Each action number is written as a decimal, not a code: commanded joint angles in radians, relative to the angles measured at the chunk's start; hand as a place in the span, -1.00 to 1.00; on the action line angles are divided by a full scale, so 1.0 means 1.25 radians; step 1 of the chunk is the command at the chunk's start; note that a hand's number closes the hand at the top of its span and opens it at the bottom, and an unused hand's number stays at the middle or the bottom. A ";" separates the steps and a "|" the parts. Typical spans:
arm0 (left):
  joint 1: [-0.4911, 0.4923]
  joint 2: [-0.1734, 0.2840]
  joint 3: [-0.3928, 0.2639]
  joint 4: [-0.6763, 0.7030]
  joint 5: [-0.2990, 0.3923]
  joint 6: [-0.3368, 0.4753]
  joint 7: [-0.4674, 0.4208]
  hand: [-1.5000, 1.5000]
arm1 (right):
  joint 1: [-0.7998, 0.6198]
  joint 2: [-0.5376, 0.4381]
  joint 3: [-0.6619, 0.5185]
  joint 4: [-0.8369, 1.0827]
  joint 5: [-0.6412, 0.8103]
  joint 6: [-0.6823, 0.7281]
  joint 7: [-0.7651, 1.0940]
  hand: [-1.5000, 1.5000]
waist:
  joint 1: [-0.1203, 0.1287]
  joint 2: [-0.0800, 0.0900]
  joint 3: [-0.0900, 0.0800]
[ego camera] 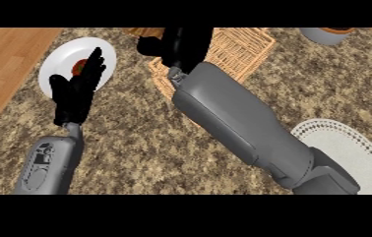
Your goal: Pick the croissant from the placemat and place it in the basket
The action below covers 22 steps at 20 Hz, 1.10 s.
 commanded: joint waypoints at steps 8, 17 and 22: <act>-0.017 -0.011 0.004 0.014 0.009 -0.002 -0.013 0.00 | -0.179 0.003 -0.003 0.277 -0.066 0.008 0.144 1.00 | -0.001 0.016 0.001; 0.016 0.015 0.015 -0.008 0.013 -0.019 -0.012 0.00 | -0.197 0.003 -0.010 0.395 -0.154 -0.025 0.085 1.00 | -0.009 0.014 0.003; 0.009 0.014 0.023 0.001 0.010 -0.010 -0.023 0.00 | -0.180 0.003 0.000 0.404 -0.214 -0.062 0.058 1.00 | -0.021 0.013 0.004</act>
